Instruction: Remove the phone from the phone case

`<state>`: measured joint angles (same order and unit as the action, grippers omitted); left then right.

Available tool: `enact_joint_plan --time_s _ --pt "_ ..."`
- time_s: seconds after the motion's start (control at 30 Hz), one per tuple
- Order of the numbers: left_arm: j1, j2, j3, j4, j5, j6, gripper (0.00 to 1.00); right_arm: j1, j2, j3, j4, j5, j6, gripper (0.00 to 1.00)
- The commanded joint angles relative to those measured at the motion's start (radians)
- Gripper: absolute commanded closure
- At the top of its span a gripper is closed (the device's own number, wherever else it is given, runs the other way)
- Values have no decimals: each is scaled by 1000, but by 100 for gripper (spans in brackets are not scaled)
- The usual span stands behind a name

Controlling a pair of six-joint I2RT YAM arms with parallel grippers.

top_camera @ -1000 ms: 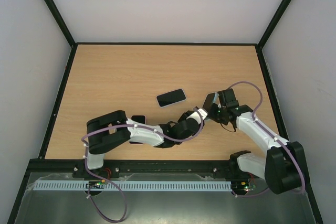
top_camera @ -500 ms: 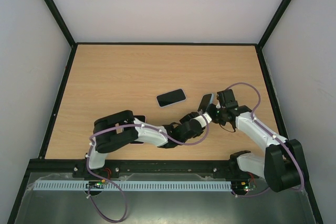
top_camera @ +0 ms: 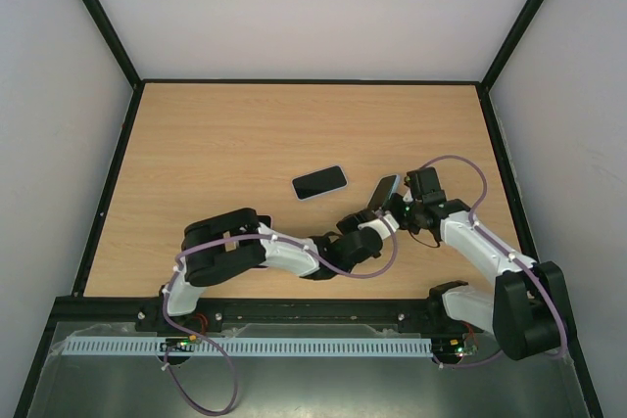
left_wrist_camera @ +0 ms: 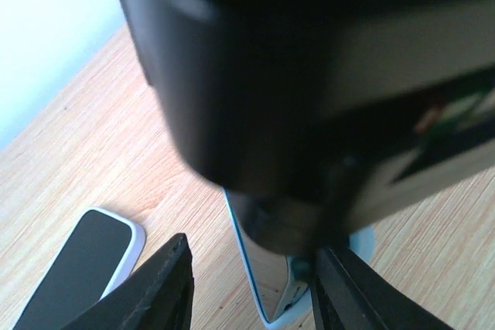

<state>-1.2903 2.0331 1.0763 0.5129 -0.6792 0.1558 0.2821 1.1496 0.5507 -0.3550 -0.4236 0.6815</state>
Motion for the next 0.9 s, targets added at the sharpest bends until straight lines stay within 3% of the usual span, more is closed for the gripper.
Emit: enact_joint_plan --time_s 0.0,0.2,0.43,0.87 --pt "9 41 1 13 -113 54 61 2 -40 -7 12 -110 -4 98" --pt "9 42 -20 66 -138 97 72 2 -59 -7 6 -134 -9 98" --pt "6 1 -56 92 -113 82 97 2 -71 -5 7 -110 -9 98" --pt "-7 -138 -80 88 -121 -79 97 2 -68 26 -42 42 -62 98"
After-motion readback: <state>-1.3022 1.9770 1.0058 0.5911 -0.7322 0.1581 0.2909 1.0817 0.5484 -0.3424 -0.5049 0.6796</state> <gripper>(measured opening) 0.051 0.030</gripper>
